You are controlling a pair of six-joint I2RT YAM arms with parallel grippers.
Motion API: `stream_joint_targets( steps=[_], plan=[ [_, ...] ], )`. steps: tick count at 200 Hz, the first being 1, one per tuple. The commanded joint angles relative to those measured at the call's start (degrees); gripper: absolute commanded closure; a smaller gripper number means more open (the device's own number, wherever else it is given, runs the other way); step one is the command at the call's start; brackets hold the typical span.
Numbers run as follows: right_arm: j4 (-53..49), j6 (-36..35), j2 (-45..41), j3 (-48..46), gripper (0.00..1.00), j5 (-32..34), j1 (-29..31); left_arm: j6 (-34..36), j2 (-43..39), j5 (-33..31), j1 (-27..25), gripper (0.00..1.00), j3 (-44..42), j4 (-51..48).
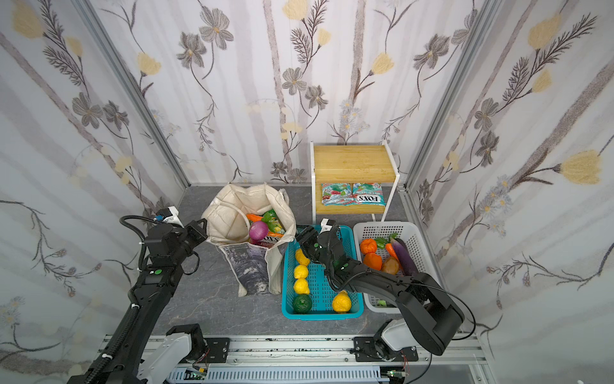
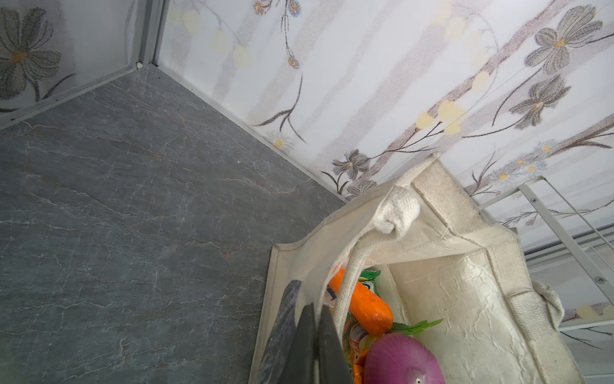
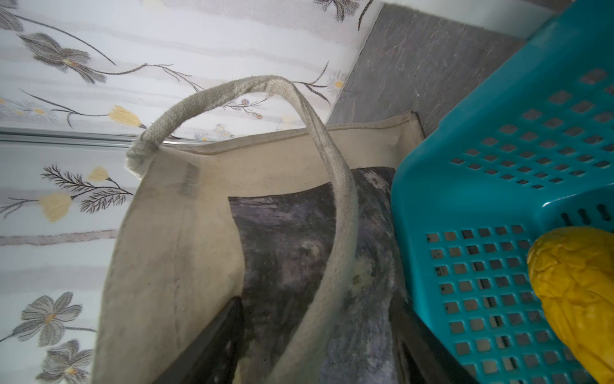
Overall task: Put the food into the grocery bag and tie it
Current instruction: 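Close the right gripper on the tote handle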
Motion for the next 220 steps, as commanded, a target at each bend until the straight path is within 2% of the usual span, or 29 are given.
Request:
stream_joint_targets(
  steps=[1, 21, 27, 31, 45, 59, 80, 96, 112, 128, 150, 190, 220],
  plan=[
    [8.7, 5.1, 2.4, 1.3, 0.35, -2.1, 0.5, -0.2, 0.5, -0.4, 0.0, 1.0, -0.1, 1.8],
    [8.1, 5.9, 4.0, 2.9, 0.43, -2.0, 0.8, -0.2, 0.7, -0.6, 0.1, 1.0, -0.3, 1.9],
    [8.0, 6.9, 4.4, 2.9, 0.49, -1.9, 0.9, -0.2, 0.8, -0.5, 0.0, 1.0, -0.3, 2.0],
    [8.2, 7.6, 4.9, 2.8, 0.54, -1.9, 0.9, -0.1, 0.8, -0.6, 0.0, 1.0, -0.3, 2.0],
    [10.4, 9.2, 6.6, 2.4, 0.81, -2.3, 0.7, -0.1, 1.1, -0.5, 0.0, 1.0, -0.2, 2.1],
    [11.3, 9.7, 7.6, 2.1, 1.0, -2.9, 0.5, 0.1, 1.2, -0.5, 0.0, 1.0, -0.1, 2.2],
    [10.8, 8.4, 6.9, 1.3, 1.0, -1.9, 0.4, 0.5, 1.0, -1.1, 0.1, 1.0, -0.1, 2.2],
    [4.9, 5.4, 3.8, 1.3, 1.0, 1.3, 0.6, 0.8, -0.2, -3.0, 0.2, 1.0, -0.4, 2.2],
    [-8.6, -0.3, -2.0, 3.8, 1.0, 9.2, 1.9, 1.4, -0.5, -3.4, 0.3, 1.0, -0.2, 2.2],
    [-25.9, -7.7, -6.1, 11.7, 1.0, 21.3, 5.1, 1.0, -0.3, -3.2, 0.4, 1.0, 0.0, 2.2],
    [-37.5, -15.0, -7.9, 17.9, 1.0, 34.0, 9.1, 0.8, -0.3, -3.2, 0.4, 1.0, 0.2, 2.2],
    [-41.7, -22.0, -4.8, 24.0, 1.0, 34.6, 10.7, 0.7, -1.4, -2.3, 0.5, 1.0, 1.3, 2.1],
    [-48.6, -22.1, -1.9, 28.3, 1.0, 37.8, 10.9, 1.5, -3.6, -4.2, 0.5, 0.67, 3.3, 1.8]
  ],
)
